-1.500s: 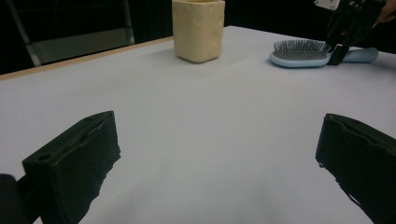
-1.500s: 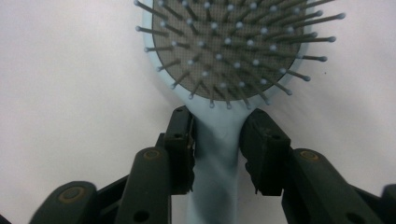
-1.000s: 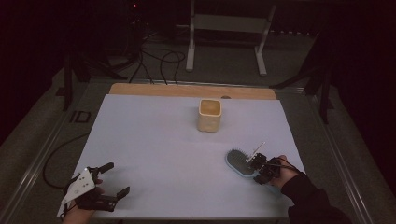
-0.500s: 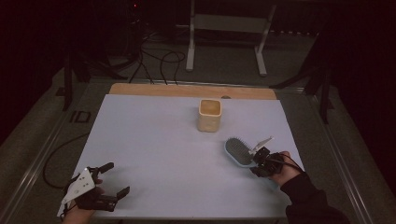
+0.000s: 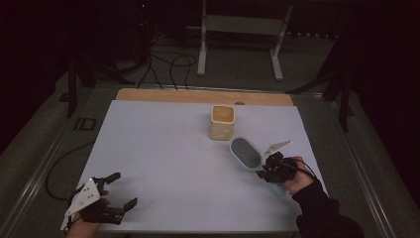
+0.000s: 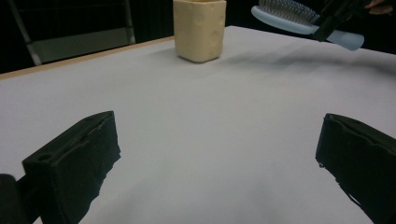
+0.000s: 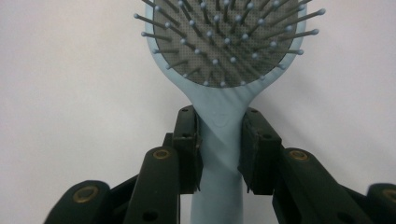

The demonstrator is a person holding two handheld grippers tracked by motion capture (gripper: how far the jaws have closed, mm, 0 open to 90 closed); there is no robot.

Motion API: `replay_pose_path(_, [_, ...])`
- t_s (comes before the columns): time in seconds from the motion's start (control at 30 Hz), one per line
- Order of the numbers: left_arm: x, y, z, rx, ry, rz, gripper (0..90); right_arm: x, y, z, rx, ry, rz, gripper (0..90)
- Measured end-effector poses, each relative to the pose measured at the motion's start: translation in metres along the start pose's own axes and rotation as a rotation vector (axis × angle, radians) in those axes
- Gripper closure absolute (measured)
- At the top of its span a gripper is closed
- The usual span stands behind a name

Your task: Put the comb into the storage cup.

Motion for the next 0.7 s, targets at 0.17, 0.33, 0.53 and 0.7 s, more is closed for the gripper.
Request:
replay_pose_path(0.17, [0.0, 0.0, 0.0, 0.007, 0.01, 0.0, 0.0, -0.015, 0.005, 0.001, 0.007, 0.004, -0.061, 70.4])
replay_pose_path(0.33, [0.0, 0.0, 0.001, 0.008, 0.016, -0.003, 0.0, -0.029, 0.007, 0.001, 0.013, 0.001, -0.103, 70.4])
replay_pose_path(0.53, [0.0, 0.001, 0.001, 0.01, 0.023, -0.004, 0.0, -0.046, 0.011, -0.002, 0.015, -0.004, -0.158, 70.5])
replay_pose_path(0.7, [0.0, 0.001, 0.001, 0.008, 0.022, -0.005, 0.0, -0.063, 0.014, -0.004, 0.028, 0.005, -0.208, 70.4])
Point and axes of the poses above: each handheld gripper's, and its own axes: y roughly backward along the jaws, x roughly out of its underside, z roughly to its left, the point moved 4 cm from there along -y, roughly forward along the jaws, and after that the axes turned 3 degrees about -x, right-handed, at the moved point
